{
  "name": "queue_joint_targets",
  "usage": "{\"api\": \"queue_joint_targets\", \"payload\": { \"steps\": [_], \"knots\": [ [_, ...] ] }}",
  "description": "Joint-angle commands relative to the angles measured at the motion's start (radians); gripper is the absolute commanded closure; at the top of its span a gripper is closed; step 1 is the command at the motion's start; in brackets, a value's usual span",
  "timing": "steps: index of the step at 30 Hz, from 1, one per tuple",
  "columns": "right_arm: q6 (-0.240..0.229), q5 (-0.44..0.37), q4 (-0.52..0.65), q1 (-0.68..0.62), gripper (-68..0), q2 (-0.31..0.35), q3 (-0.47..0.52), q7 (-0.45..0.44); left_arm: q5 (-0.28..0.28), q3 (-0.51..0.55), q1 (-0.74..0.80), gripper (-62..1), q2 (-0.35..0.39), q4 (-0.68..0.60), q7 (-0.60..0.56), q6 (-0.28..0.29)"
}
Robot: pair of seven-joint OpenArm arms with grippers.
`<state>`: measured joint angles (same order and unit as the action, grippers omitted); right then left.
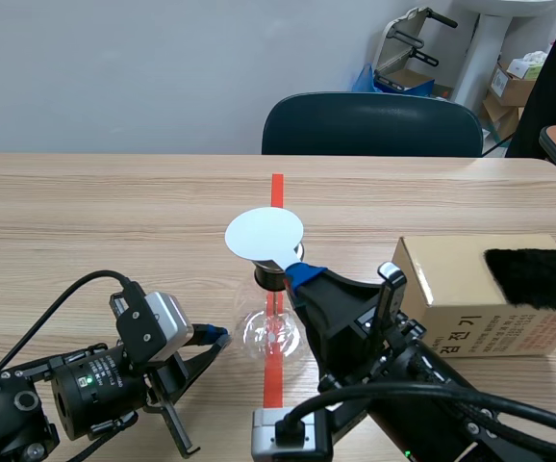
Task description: Do the electroscope experiment
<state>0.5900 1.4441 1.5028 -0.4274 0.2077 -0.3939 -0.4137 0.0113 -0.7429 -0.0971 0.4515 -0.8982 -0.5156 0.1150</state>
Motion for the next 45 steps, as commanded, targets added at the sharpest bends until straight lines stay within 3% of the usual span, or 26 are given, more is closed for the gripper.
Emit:
{"api": "queue_joint_targets", "payload": {
  "steps": [1,6,23,45],
  "knots": [
    [0.012,-0.008,0.02,0.003,-1.7,0.005,0.007,0.017,0.006,0.004,0.0,-3.4,-0.005,-0.017,-0.01,0.0],
    [0.012,-0.008,0.02,0.003,-1.7,0.005,0.007,0.09,0.006,0.004,0.0,-3.4,-0.005,-0.017,-0.01,0.0],
    [0.012,-0.008,0.02,0.003,-1.7,0.005,0.008,0.478,0.006,0.004,0.0,-3.4,-0.005,-0.017,-0.01,0.0],
    [0.011,-0.008,0.02,0.003,-1.7,0.005,0.007,0.505,0.006,0.004,0.0,-3.4,-0.005,-0.017,-0.003,0.0]
  ]
}}
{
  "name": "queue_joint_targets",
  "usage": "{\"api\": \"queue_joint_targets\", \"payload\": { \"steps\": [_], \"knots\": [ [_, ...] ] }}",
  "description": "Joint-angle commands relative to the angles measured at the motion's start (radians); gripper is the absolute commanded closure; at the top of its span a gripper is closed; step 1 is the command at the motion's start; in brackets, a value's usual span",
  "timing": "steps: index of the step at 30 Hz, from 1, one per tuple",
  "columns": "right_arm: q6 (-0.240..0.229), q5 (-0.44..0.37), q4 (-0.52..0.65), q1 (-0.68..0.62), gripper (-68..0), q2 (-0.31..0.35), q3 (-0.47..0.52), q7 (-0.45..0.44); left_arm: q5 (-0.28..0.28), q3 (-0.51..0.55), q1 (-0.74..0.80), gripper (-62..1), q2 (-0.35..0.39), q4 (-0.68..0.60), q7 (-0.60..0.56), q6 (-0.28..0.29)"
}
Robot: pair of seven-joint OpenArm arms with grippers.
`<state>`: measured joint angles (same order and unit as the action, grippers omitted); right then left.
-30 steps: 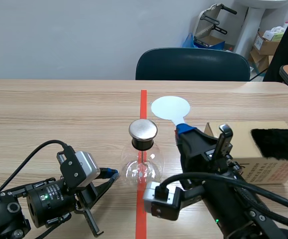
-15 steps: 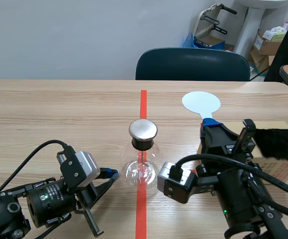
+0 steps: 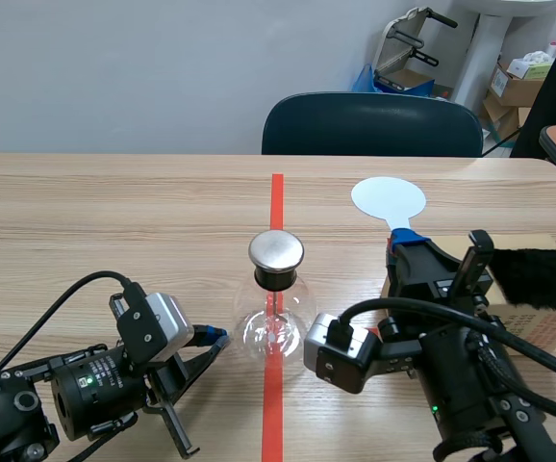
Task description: Do the electroscope experiment
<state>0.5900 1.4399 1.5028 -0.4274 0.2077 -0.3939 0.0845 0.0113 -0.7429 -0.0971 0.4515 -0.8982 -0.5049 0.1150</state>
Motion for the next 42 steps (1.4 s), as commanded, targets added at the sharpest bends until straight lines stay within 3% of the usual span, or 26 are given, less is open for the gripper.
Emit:
{"api": "queue_joint_targets", "payload": {
  "steps": [1,42],
  "knots": [
    [0.011,-0.003,0.02,0.003,-1.7,0.005,0.007,0.006,0.006,0.004,0.0,-3.4,-0.005,-0.017,-0.013,0.0],
    [0.012,-0.003,0.02,0.004,-1.7,0.005,0.007,0.006,0.006,0.004,0.0,-3.4,-0.005,-0.017,0.005,0.0]
  ]
}}
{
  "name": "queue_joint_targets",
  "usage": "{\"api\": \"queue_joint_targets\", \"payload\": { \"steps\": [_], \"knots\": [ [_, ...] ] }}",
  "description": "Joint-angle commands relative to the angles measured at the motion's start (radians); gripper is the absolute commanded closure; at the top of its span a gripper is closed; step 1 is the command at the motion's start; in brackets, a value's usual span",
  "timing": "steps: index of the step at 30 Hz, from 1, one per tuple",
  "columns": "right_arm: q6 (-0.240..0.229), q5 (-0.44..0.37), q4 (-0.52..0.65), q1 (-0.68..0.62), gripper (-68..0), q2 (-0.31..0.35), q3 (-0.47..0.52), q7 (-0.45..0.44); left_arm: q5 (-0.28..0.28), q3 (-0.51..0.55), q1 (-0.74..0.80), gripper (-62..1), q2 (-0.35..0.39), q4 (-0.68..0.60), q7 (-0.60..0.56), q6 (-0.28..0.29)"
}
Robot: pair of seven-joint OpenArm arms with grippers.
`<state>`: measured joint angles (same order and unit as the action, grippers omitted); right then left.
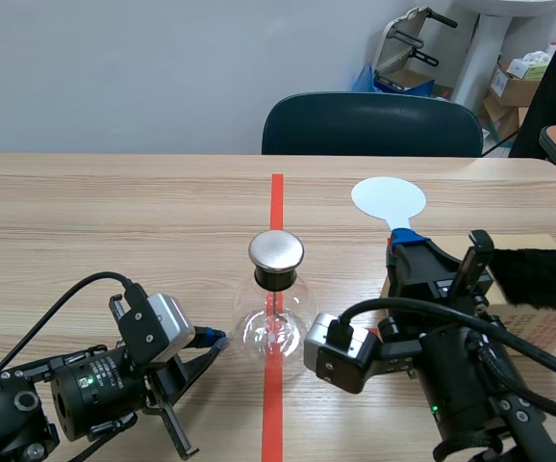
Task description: Do the electroscope experiment
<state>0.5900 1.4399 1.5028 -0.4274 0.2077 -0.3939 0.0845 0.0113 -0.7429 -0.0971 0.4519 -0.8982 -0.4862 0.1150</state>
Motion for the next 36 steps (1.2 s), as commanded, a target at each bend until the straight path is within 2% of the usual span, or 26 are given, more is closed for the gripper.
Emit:
{"api": "queue_joint_targets", "payload": {
  "steps": [1,23,27,29,36],
  "knots": [
    [0.012,-0.003,0.02,0.004,-1.7,0.005,0.007,0.006,0.006,0.004,0.0,-3.4,-0.005,-0.017,-0.014,0.0],
    [0.013,-0.003,0.02,0.004,-1.7,0.005,0.007,0.006,0.006,0.004,0.0,-3.4,-0.004,-0.017,-0.013,0.0],
    [0.013,-0.003,0.02,0.004,-1.8,0.005,0.007,0.006,0.007,0.004,0.0,-3.4,0.012,-0.019,-0.022,0.0],
    [0.013,-0.003,0.02,0.004,-1.8,0.005,0.007,0.003,0.008,0.004,0.0,-3.5,0.032,-0.021,-0.061,0.001],
    [0.014,-0.003,0.02,0.009,-1.7,0.005,0.007,-0.005,0.029,0.003,0.049,-18.0,0.152,-0.107,-0.219,0.047]
  ]
}}
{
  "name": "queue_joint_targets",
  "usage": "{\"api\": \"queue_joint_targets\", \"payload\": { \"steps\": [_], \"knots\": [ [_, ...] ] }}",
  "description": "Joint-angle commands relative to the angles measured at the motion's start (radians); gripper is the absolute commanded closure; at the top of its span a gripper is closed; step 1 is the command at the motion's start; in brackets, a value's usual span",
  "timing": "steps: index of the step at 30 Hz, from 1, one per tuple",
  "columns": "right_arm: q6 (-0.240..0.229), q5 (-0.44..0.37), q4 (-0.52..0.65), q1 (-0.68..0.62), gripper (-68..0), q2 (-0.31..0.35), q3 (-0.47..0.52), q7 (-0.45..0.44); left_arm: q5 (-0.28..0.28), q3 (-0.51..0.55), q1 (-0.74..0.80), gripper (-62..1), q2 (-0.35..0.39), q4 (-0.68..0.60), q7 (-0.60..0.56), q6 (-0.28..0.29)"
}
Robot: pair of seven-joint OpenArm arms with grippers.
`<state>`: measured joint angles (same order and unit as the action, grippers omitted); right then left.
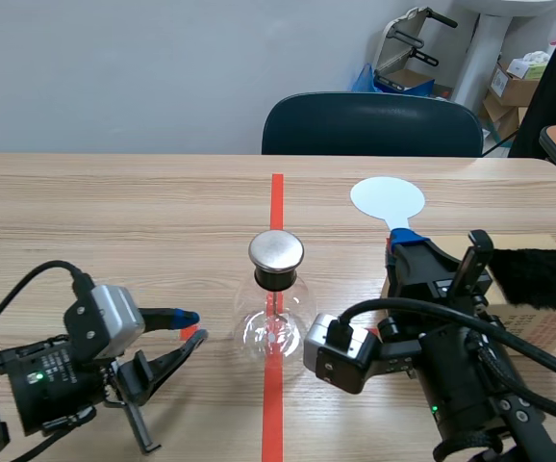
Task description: Do the electroscope experiment
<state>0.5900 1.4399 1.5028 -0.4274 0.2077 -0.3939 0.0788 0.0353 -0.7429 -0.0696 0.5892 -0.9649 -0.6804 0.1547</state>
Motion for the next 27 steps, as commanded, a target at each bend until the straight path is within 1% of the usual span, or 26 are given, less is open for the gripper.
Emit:
{"api": "queue_joint_targets", "payload": {
  "steps": [1,3,4,6,8,11,14,17,19,21,23,27],
  "knots": [
    [0.016,-0.003,0.02,0.009,-1.7,0.005,0.007,0.001,0.005,0.003,0.037,-20.1,0.039,-0.064,-0.049,0.022],
    [0.042,-0.003,0.02,0.006,-1.8,0.005,0.008,0.003,0.012,0.003,0.071,-25.4,0.085,-0.114,-0.08,0.033],
    [0.067,-0.003,0.02,0.0,-1.8,0.006,0.008,0.004,0.031,0.003,0.089,-28.3,0.109,-0.139,-0.09,0.044],
    [0.137,-0.003,0.024,-0.02,-1.8,0.005,0.016,0.0,0.055,0.003,0.127,-33.2,0.154,-0.188,-0.105,0.061],
    [0.187,-0.002,0.031,-0.05,-1.8,0.005,0.035,-0.015,0.079,0.003,0.167,-36.2,0.196,-0.233,-0.128,0.074],
    [0.193,-0.002,0.038,-0.112,-1.8,0.005,0.082,-0.056,0.09,0.003,0.227,-37.7,0.253,-0.3,-0.166,0.077],
    [0.193,-0.004,0.039,-0.173,-1.8,0.005,0.138,-0.096,0.128,0.003,0.282,-37.7,0.306,-0.365,-0.185,0.077],
    [0.193,-0.029,0.039,-0.219,-1.9,0.005,0.191,-0.134,0.146,0.003,0.328,-37.7,0.359,-0.428,-0.2,0.077],
    [0.193,-0.053,0.039,-0.238,-2.0,0.002,0.222,-0.165,0.166,0.003,0.355,-37.7,0.393,-0.465,-0.218,0.077],
    [0.193,-0.079,0.039,-0.25,-2.0,-0.002,0.254,-0.201,0.169,0.003,0.375,-37.7,0.426,-0.498,-0.237,0.077],
    [0.193,-0.104,0.038,-0.254,-2.0,-0.006,0.285,-0.24,0.183,0.003,0.394,-37.7,0.455,-0.522,-0.253,0.077],
    [0.193,-0.137,0.029,-0.247,-2.0,-0.032,0.343,-0.318,0.191,0.004,0.418,-37.7,0.478,-0.542,-0.273,0.076]
  ]
}}
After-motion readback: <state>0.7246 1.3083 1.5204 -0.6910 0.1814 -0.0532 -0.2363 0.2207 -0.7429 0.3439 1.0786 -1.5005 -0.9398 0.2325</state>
